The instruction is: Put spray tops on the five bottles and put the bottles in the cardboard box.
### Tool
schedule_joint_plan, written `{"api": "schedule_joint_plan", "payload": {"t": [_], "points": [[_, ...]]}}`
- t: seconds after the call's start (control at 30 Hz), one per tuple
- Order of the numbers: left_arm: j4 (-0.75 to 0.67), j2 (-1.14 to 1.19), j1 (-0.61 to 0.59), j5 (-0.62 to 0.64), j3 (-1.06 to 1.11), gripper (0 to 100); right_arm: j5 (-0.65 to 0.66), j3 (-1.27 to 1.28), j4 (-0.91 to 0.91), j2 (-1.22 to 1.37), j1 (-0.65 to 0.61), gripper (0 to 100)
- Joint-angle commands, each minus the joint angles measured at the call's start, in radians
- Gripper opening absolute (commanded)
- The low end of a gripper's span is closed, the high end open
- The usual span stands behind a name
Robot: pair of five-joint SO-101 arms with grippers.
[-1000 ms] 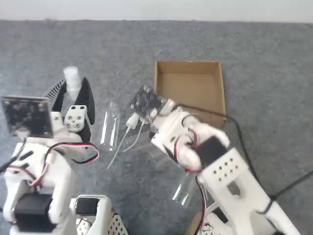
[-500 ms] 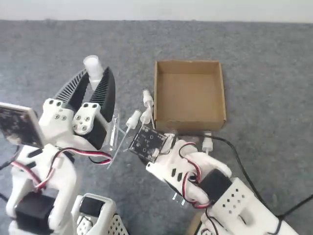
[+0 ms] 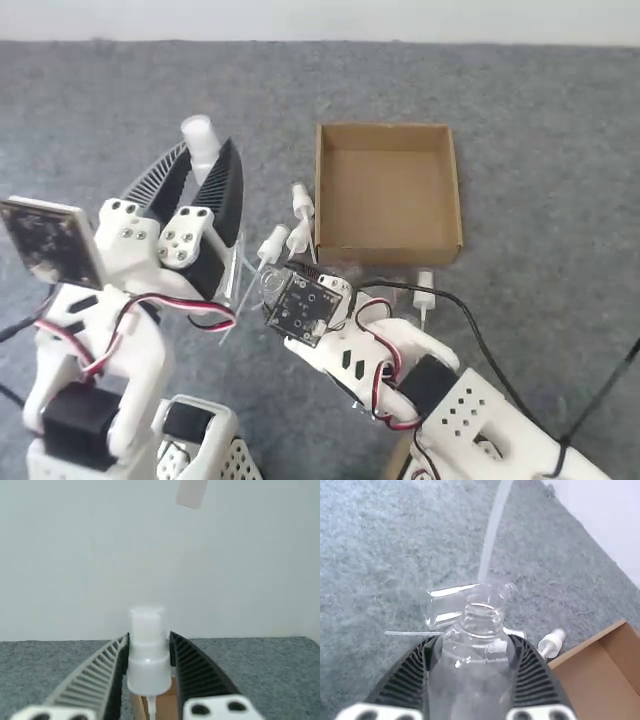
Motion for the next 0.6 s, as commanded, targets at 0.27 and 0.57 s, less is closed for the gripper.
{"api": "schedule_joint_plan", "payload": {"t": [0.27, 0.57], "points": [[-0.144, -0.011, 0.000, 0.012, 0.154, 1, -0.012, 0.002, -0.062, -0.030, -0.050, 0.6], [-0.120, -0.020, -0.046, 0.009, 0.131, 1, -0.068, 0.003, -0.062, -0.030, -0.047, 0.6]]}}
